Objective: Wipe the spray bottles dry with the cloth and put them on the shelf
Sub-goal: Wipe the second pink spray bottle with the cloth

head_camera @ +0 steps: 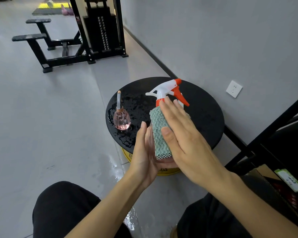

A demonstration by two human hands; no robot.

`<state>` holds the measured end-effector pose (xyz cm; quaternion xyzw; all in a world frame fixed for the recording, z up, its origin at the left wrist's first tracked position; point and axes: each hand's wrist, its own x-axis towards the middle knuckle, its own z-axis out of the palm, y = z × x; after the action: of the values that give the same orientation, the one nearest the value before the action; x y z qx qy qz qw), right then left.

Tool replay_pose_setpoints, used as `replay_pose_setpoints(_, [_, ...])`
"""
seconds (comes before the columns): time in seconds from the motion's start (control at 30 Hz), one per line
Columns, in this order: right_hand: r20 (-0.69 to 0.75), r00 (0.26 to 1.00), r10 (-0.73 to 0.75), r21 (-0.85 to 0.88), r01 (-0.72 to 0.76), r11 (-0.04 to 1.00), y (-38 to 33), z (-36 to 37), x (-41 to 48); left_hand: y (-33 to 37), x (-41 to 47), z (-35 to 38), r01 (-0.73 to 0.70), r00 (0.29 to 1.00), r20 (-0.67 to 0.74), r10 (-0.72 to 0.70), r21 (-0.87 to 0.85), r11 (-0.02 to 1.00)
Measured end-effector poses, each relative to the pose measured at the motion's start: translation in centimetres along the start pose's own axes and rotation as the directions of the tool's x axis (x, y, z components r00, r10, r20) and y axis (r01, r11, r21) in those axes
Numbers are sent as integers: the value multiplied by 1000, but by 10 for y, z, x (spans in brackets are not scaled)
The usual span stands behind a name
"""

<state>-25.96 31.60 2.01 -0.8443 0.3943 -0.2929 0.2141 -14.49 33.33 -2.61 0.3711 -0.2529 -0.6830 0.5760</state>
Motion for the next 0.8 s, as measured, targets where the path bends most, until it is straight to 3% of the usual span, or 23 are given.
replay_pose_setpoints(0.2, [0,999,-41,-93,41,995,-8,14,-26,6,3,-4,-40,997,-72,34,-82,996])
replay_pose_setpoints(0.33, [-43,999,9,-83,-12,996,-11,19,-25,-1,4,-3,-24,1000,-19,23,-86,996])
replay_pose_setpoints(0.47, [-104,991,79,-10,-81,997,-4,10,0,-8,0,-1,-5,1000,13,5,0,1000])
replay_pose_setpoints(0.7, [-88,995,35,-177,-50,983,-7,18,-21,0,4,-4,-90,996,-13,90,-21,996])
replay_pose_setpoints(0.8, [-82,996,37,-157,-50,986,-9,21,-27,-2,7,-6,-112,991,-66,112,12,994])
